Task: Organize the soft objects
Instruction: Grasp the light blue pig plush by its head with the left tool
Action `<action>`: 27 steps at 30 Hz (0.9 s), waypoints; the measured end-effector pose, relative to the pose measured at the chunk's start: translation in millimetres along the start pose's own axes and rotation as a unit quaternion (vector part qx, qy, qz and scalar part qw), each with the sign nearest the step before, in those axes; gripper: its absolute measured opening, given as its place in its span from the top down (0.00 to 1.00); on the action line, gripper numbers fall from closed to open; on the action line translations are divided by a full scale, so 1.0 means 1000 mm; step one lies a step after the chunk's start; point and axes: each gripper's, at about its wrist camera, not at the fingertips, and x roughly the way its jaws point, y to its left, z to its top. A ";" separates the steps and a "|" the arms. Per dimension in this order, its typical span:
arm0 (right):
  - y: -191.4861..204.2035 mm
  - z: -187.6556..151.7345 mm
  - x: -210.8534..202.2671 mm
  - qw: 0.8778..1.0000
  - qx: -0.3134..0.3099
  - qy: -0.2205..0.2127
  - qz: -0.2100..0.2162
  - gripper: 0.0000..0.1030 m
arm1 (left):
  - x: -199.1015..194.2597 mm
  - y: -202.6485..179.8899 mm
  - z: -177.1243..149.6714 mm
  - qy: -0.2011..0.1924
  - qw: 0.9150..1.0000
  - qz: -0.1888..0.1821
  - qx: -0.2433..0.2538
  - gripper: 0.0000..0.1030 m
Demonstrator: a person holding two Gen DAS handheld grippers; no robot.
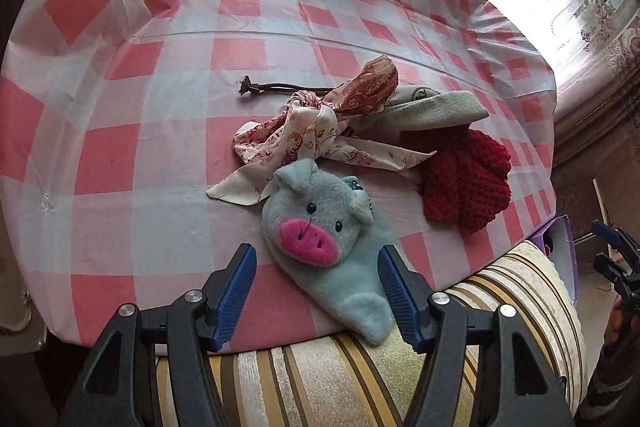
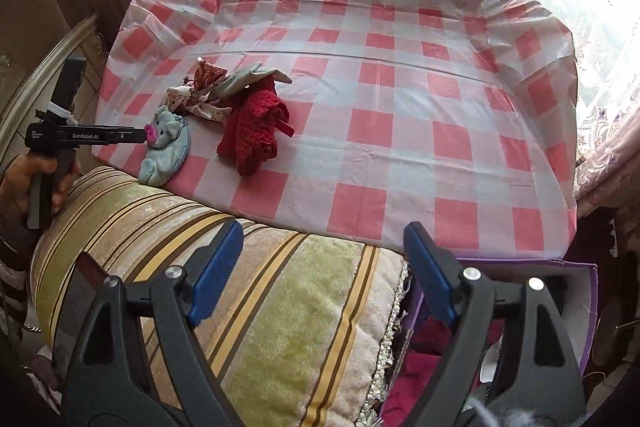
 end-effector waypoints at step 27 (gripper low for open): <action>0.136 0.122 0.134 0.984 -0.095 0.055 0.137 0.17 | 0.037 0.001 0.024 0.020 0.997 -0.048 0.057 0.79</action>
